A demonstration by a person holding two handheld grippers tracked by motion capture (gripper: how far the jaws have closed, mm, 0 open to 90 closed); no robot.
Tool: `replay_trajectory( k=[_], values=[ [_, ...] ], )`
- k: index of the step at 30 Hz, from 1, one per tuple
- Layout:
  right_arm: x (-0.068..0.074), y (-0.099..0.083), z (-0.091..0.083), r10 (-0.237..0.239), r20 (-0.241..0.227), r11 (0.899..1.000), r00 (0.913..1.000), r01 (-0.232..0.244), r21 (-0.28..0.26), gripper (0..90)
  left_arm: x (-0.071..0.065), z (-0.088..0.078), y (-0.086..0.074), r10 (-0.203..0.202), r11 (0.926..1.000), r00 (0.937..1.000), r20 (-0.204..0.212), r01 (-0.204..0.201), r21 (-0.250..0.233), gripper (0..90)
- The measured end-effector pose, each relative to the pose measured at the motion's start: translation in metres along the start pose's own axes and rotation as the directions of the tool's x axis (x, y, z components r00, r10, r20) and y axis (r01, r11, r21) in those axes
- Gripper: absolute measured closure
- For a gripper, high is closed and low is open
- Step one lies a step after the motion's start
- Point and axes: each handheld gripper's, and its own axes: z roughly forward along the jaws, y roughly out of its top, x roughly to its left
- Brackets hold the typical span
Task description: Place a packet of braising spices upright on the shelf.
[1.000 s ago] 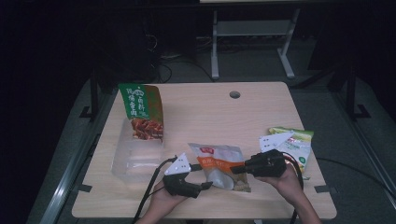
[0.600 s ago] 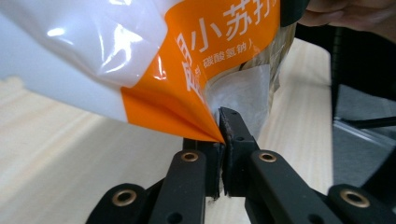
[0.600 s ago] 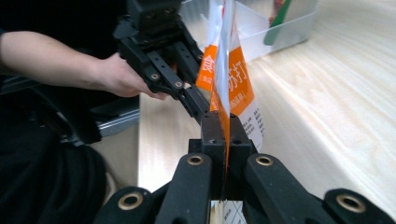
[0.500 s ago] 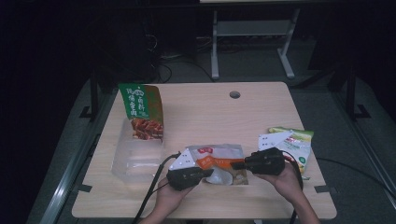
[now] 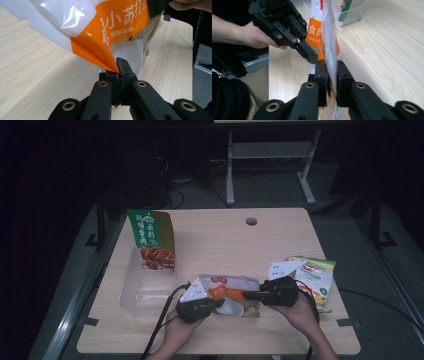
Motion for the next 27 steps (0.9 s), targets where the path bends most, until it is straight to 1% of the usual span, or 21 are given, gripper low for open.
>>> replay_trajectory(
  k=[1,2,4,5,8,10,11,13,14,19,20,21,24,27],
  values=[
    [0.0,0.0,0.0,0.0,0.0,1.0,1.0,0.0,0.0,83.8,0.0,0.0,0.0,0.0,1.0,1.0,0.0,0.0,0.0,87.9],
    [0.0,0.001,0.002,0.002,0.005,1.0,1.0,-0.002,0.008,89.1,0.0,0.0,-0.002,0.003,1.0,1.0,-0.005,-0.003,-0.004,87.0],
    [0.001,0.002,0.003,-0.001,0.006,1.0,1.0,0.001,0.009,89.6,-0.001,-0.002,-0.003,-0.004,1.0,1.0,-0.001,0.004,-0.009,84.7],
    [0.001,0.002,0.003,0.002,0.006,1.0,1.0,-0.002,0.009,89.8,-0.001,-0.003,-0.004,0.0,0.9999,1.0,-0.001,0.0,-0.012,83.0],
    [-0.001,0.001,0.001,0.013,-0.014,1.0,0.9998,-0.013,-0.001,90.0,-0.002,-0.007,-0.005,-0.002,1.0,1.0,0.009,0.002,-0.008,74.9],
    [-0.001,-0.001,0.0,0.021,-0.024,1.0,0.9995,-0.021,-0.009,90.0,-0.002,-0.011,-0.005,-0.003,0.9998,1.0,0.008,0.004,-0.018,71.3],
    [-0.001,-0.001,-0.001,0.03,-0.026,0.999,0.9992,-0.03,-0.014,90.0,-0.003,-0.013,-0.005,-0.018,0.9998,0.9996,0.02,0.018,-0.013,70.6],
    [-0.001,0.0,-0.003,0.027,-0.029,1.0,0.9992,-0.027,-0.015,90.0,-0.003,-0.015,-0.005,-0.012,0.9999,0.9996,0.026,0.012,-0.009,68.8],
    [0.0,0.001,-0.006,0.028,-0.027,0.999,0.9992,-0.029,-0.021,90.0,-0.005,-0.021,-0.006,-0.003,0.9999,0.9997,0.023,0.003,-0.014,67.9],
    [-0.001,0.004,-0.011,0.034,-0.015,0.999,0.9993,-0.034,-0.029,90.0,-0.006,-0.033,-0.01,-0.003,0.9997,0.9994,0.035,0.004,-0.026,65.9],
    [-0.002,0.005,-0.012,0.036,-0.015,0.999,0.9993,-0.036,-0.029,90.0,-0.007,-0.035,-0.011,0.005,0.9995,0.9993,0.037,-0.004,-0.03,65.3],
    [-0.002,0.005,-0.012,0.036,-0.015,0.999,0.9993,-0.036,-0.029,90.0,-0.007,-0.035,-0.011,0.005,0.9995,0.9993,0.037,-0.004,-0.03,65.0],
    [-0.005,0.01,-0.012,0.044,-0.006,0.998,0.999,-0.045,-0.034,90.0,-0.01,-0.042,-0.014,0.007,0.9995,0.999,0.044,-0.005,-0.031,64.2],
    [-0.007,0.015,-0.012,0.05,0.0,0.998,0.9987,-0.05,-0.026,90.0,-0.011,-0.045,-0.016,0.011,0.9995,0.9988,0.048,-0.01,-0.029,63.4]
  ],
)
